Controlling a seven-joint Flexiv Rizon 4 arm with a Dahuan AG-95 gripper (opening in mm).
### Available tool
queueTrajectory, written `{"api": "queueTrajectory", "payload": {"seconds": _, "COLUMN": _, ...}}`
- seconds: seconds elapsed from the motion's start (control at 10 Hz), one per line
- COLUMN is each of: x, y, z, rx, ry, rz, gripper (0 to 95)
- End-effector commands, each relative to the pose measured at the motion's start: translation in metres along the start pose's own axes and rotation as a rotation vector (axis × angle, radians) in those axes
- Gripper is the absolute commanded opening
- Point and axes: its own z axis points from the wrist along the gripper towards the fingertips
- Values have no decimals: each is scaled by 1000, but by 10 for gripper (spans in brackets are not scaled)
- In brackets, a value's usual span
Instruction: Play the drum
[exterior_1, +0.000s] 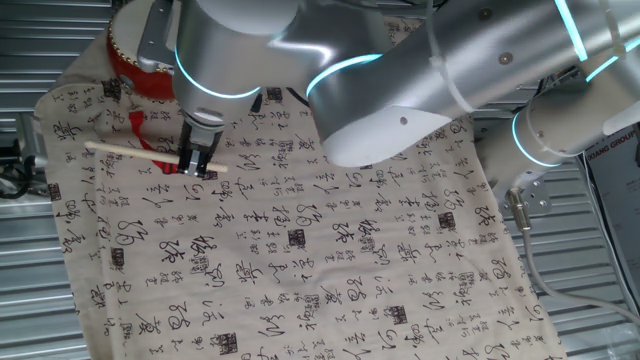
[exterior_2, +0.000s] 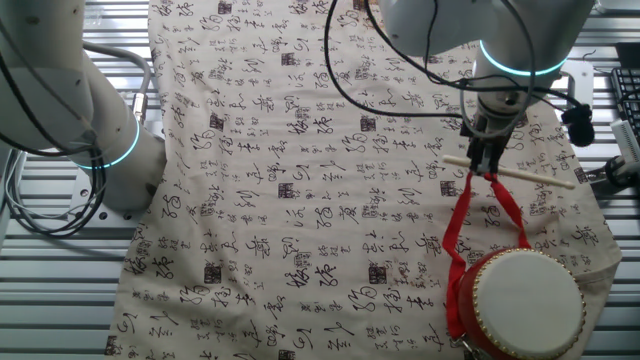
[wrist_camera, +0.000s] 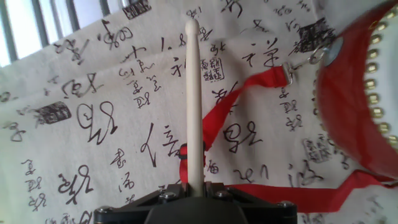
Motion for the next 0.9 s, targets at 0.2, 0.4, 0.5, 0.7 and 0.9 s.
{"api": "queueTrajectory", "payload": {"seconds": 0.2, "x": -1, "y": 2, "z": 1, "rx": 4, "ry": -2, "rz": 1, "gripper": 0}}
{"api": "queueTrajectory", "payload": {"seconds": 0.4, "x": 0, "y": 5, "z": 2, "rx": 9, "ry": -4, "rz": 0, "gripper": 0}}
{"api": "queueTrajectory", "payload": {"seconds": 0.5, "x": 1, "y": 7, "z": 2, "rx": 10, "ry": -5, "rz": 0, "gripper": 0}}
{"api": "queueTrajectory", "payload": {"seconds": 0.7, "x": 3, "y": 9, "z": 3, "rx": 14, "ry": -6, "rz": 0, "gripper": 0}}
{"api": "queueTrajectory", "payload": {"seconds": 0.9, "x": 4, "y": 11, "z": 4, "rx": 17, "ry": -7, "rz": -1, "gripper": 0}}
